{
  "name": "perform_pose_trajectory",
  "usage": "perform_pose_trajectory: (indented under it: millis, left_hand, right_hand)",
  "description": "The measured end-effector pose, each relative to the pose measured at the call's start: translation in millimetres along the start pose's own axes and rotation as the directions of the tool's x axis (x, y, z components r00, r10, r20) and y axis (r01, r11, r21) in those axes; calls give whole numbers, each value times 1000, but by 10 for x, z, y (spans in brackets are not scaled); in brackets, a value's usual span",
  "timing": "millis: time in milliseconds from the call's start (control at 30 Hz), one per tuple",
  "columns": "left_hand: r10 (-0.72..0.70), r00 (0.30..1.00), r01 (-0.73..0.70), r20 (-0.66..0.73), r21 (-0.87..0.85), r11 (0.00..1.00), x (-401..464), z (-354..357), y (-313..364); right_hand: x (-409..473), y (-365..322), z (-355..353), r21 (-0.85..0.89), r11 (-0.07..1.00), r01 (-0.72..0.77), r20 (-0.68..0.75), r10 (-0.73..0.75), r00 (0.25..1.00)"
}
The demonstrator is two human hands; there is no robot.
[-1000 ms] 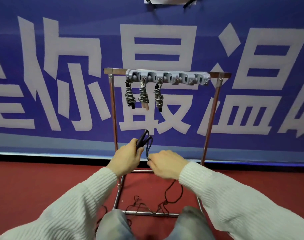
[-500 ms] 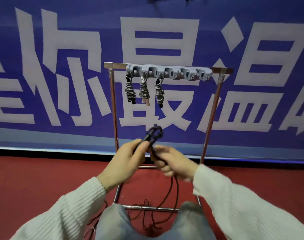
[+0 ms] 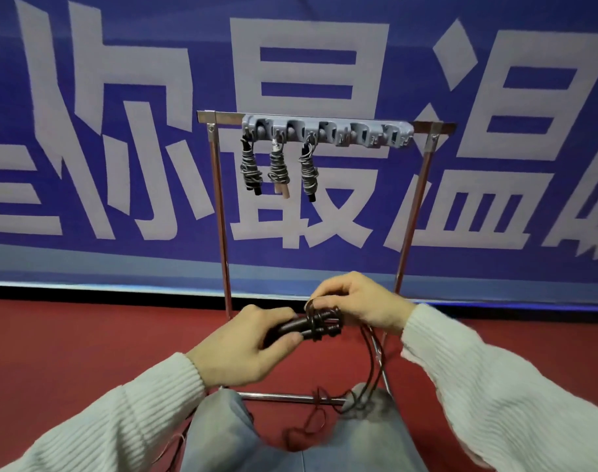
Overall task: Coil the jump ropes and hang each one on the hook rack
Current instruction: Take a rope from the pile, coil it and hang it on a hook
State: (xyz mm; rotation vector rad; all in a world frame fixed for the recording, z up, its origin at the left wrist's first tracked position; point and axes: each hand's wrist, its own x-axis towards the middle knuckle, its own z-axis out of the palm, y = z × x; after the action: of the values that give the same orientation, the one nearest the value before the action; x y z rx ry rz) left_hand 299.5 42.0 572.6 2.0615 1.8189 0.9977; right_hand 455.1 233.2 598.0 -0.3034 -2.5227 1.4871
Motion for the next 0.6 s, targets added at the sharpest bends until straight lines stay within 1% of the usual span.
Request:
perform_pose_trajectory:
  millis: [33, 100, 133, 167, 200, 233, 267, 300, 333, 367, 400, 433, 467, 500, 567, 600]
  left_hand:
    - [-37, 998, 30, -52, -138, 990, -2, 1, 18]
    - [-157, 976, 90, -154, -372, 924, 33, 22, 37]
    - [-232, 952, 123, -201, -442, 889, 70, 40, 28]
    - [-322, 918, 169, -230, -507, 845, 112, 66, -2]
    - [-421, 878, 217, -228, -594, 775, 157, 91, -39]
    - [-517, 835, 262, -188, -690, 675, 204, 103, -87]
    - [-594, 793, 309, -136, -751, 584, 248, 108, -139]
    - [-649, 755, 370, -97, -754, 543, 290, 115, -191]
    - [-662, 743, 456, -100, -649, 609, 313, 133, -238]
    - [-612, 779, 519, -137, -407, 751, 311, 155, -280]
    - [-500, 851, 492, -159, -88, 866, 287, 168, -317]
    - [-371, 918, 390, -137, 156, 907, 255, 175, -315]
    - [-256, 963, 268, -80, 286, 920, 217, 156, -270]
    - [-172, 985, 164, -2, 318, 934, 171, 108, -203]
    - [-63, 989, 28, 135, 248, 968, 95, 17, -73]
    - [-21, 985, -9, 172, 177, 984, 60, -13, -12]
  right_hand:
    - [-17, 69, 116, 93, 994, -54, -10, 56, 998]
    - [-65, 134, 382, 227, 959, -168, -11, 175, 984]
    - [-88, 147, 495, 231, 958, -168, -26, 179, 984]
    - [-113, 157, 576, 160, 979, -128, -58, 139, 989]
    - [-138, 163, 618, -4, 997, -75, -91, 74, 993]
    - [-166, 154, 636, -239, 970, -35, -102, 11, 995]
    - [-188, 139, 641, -477, 879, -14, -89, -32, 996]
    - [-194, 100, 634, -660, 752, 6, -58, -59, 997]
    - [-181, 29, 620, -772, 635, 36, -23, -84, 996]
    - [-149, -66, 583, -842, 534, 80, 23, -112, 993]
    - [-97, -180, 509, -869, 482, 110, 51, -135, 990]
    - [-41, -284, 396, -856, 501, 124, 62, -138, 988]
    - [15, -364, 259, -797, 592, 123, 69, -113, 991]
    - [70, -404, 124, -700, 705, 112, 87, -72, 994]
    - [126, -369, -53, -459, 885, 83, 132, -25, 991]
    - [130, -295, -68, -319, 946, 60, 142, -15, 990]
